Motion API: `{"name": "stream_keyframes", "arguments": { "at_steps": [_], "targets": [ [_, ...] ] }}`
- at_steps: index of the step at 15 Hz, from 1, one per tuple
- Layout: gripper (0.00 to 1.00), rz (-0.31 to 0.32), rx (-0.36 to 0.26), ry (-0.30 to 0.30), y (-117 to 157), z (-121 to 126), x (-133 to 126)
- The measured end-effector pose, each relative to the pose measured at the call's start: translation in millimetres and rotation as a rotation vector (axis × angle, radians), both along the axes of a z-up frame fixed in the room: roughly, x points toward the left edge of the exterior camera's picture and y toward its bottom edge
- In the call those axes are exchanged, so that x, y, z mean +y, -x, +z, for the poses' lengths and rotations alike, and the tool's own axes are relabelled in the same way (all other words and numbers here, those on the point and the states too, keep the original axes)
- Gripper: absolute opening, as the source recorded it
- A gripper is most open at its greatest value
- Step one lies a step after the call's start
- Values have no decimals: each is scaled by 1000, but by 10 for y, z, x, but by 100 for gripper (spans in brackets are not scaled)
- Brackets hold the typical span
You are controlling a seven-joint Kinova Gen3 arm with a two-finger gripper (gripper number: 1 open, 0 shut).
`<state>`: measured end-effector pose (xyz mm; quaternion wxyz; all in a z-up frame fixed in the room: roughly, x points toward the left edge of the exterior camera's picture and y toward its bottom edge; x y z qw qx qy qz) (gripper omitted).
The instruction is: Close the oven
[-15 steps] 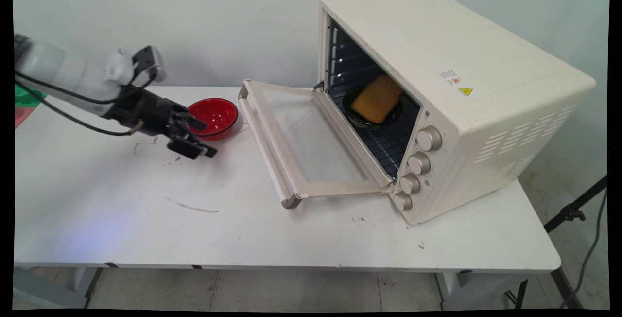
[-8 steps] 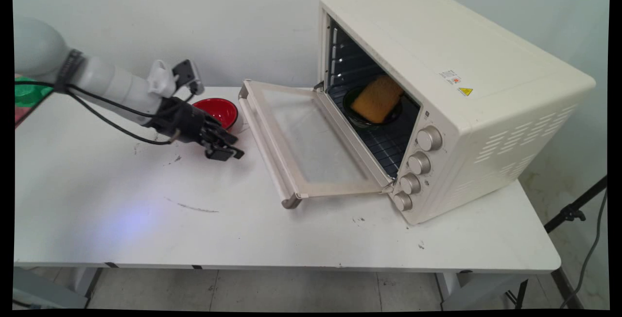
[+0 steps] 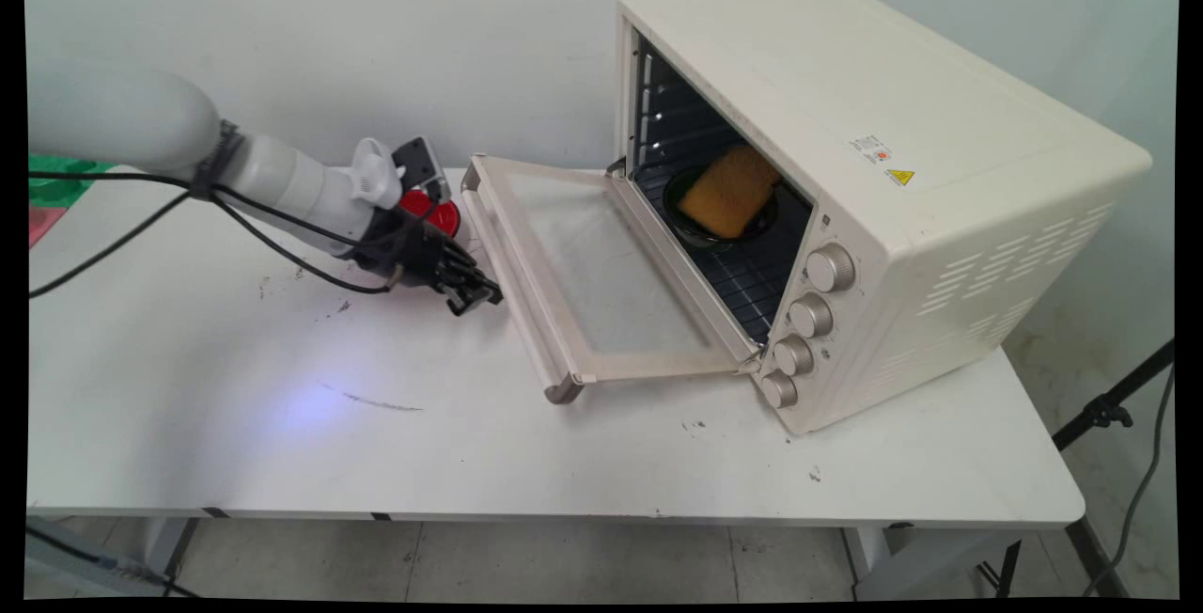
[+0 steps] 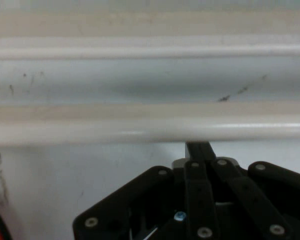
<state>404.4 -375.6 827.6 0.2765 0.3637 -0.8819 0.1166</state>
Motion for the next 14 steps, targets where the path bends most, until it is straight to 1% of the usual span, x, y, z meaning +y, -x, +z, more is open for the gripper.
{"name": "stream_keyframes", "arguments": {
  "at_steps": [3, 7, 9, 11, 12, 14],
  "targets": [
    [0, -2, 3, 6, 96, -63, -87],
    [0, -3, 11, 20, 168, -59, -150],
    [0, -3, 17, 30, 189, -24, -170],
    [0, -7, 27, 44, 238, 44, -219],
    [0, -13, 33, 50, 309, 84, -273],
    [0, -6, 45, 64, 329, 166, -307]
  ]
}}
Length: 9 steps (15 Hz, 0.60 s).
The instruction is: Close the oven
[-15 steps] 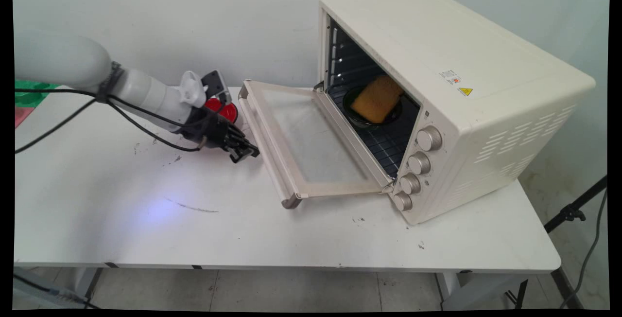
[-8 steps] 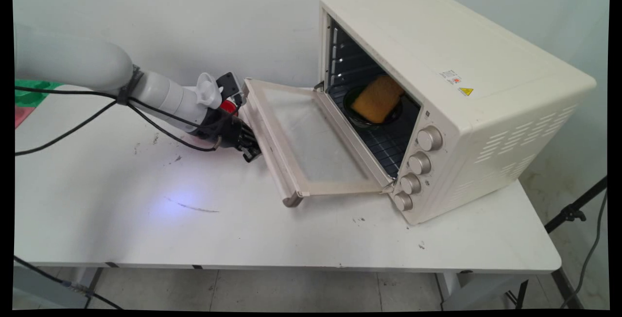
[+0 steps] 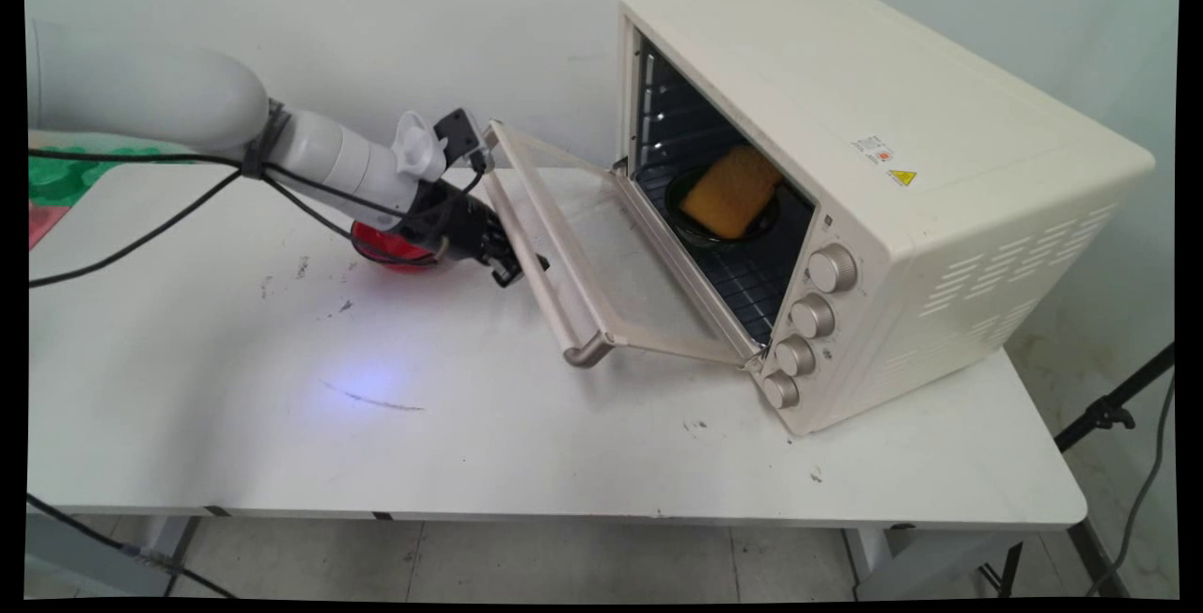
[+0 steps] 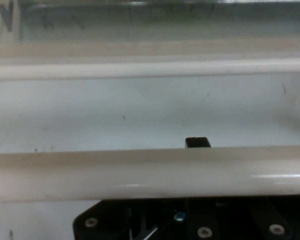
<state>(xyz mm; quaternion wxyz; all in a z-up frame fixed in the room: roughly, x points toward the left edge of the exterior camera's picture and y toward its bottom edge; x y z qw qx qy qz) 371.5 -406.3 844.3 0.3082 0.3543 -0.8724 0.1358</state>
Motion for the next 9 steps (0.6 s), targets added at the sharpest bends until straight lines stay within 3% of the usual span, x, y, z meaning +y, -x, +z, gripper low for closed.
{"name": "stream_keyframes", "arguments": {
  "at_steps": [9],
  "targets": [
    [0, 25, 63, 66, 155, 394, -285]
  ]
}}
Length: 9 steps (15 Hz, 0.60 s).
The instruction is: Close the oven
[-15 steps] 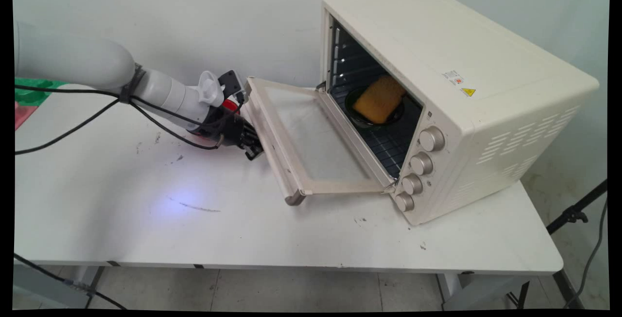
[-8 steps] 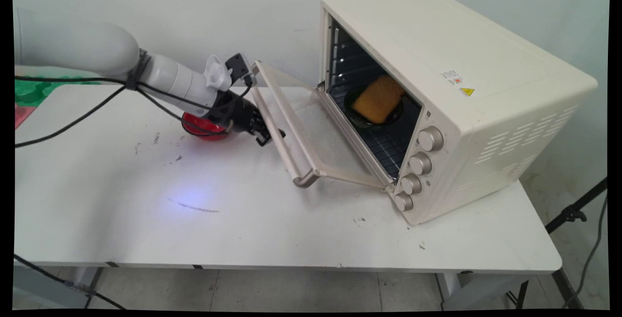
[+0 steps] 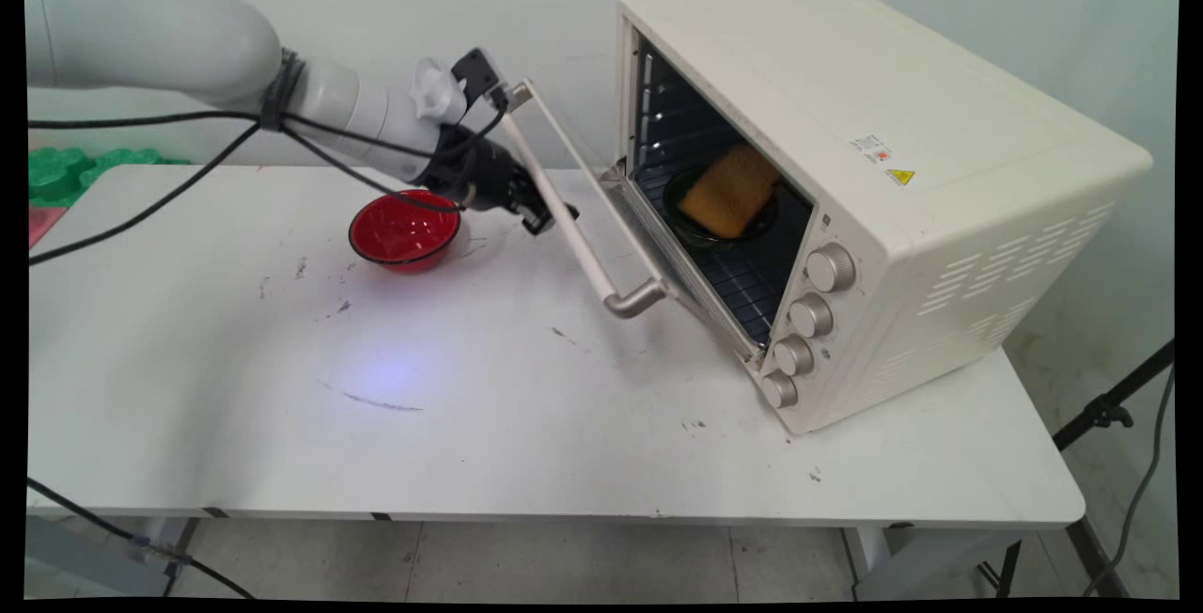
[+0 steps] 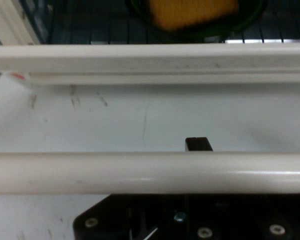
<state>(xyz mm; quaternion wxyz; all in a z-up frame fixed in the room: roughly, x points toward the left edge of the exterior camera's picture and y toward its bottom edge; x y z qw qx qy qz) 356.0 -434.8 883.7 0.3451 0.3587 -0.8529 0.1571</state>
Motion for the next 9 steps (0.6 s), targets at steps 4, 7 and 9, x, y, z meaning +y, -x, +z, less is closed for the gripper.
{"name": "stream_keyframes", "arguments": {
  "at_steps": [4, 7, 9],
  "targets": [
    [0, 6, 28, 28, 71, 170, -117],
    [0, 7, 46, 44, 117, 271, -188],
    [0, 6, 56, 53, 138, 324, -227]
  ]
}}
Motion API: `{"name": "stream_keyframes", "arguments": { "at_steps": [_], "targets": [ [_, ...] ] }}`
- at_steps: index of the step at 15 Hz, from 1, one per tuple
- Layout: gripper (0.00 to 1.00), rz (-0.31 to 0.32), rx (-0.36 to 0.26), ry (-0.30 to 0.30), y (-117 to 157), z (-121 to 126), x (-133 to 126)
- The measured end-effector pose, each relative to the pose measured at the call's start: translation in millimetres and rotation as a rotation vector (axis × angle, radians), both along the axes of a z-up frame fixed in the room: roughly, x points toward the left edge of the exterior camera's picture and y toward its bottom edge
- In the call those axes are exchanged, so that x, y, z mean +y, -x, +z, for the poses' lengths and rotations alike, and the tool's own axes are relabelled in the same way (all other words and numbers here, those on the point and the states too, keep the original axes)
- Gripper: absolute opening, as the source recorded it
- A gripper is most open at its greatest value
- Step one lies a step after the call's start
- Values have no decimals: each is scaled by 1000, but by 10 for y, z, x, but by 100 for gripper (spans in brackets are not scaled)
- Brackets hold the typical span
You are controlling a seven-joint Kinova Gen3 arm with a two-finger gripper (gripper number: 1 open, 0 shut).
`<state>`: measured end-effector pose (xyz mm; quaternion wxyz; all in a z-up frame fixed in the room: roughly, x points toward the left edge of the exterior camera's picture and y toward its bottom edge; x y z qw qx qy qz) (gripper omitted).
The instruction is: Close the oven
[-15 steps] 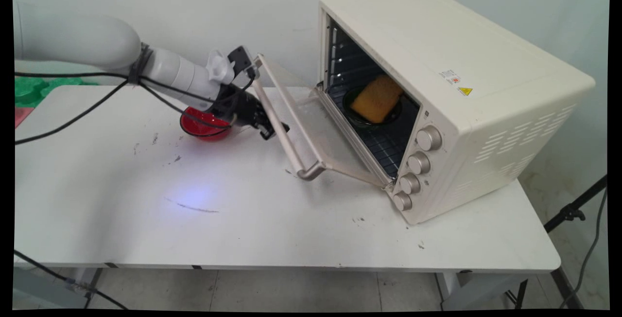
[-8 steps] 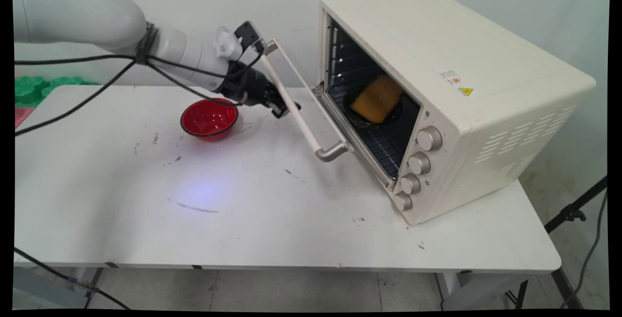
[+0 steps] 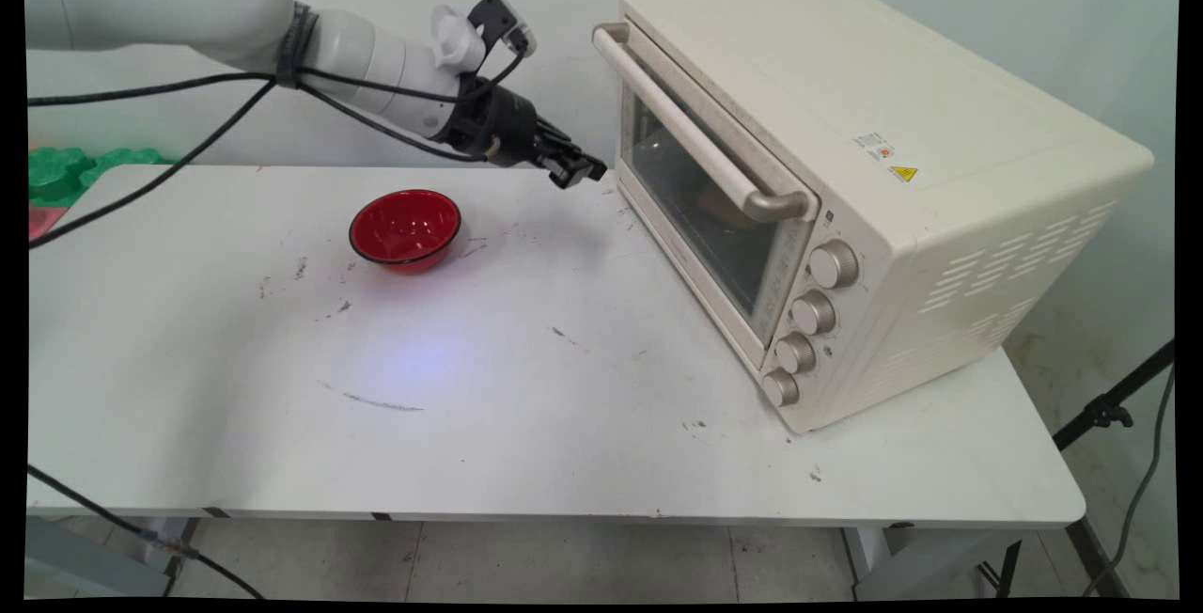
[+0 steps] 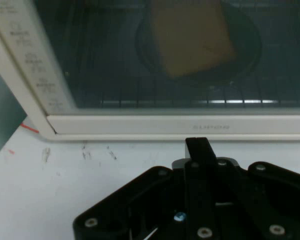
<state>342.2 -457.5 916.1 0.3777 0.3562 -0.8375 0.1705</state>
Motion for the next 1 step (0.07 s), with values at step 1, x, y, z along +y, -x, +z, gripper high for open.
{"name": "stream_keyframes", "arguments": {
  "at_steps": [1],
  "targets": [
    [0, -1, 3, 3, 8, 18, -16]
  ]
}}
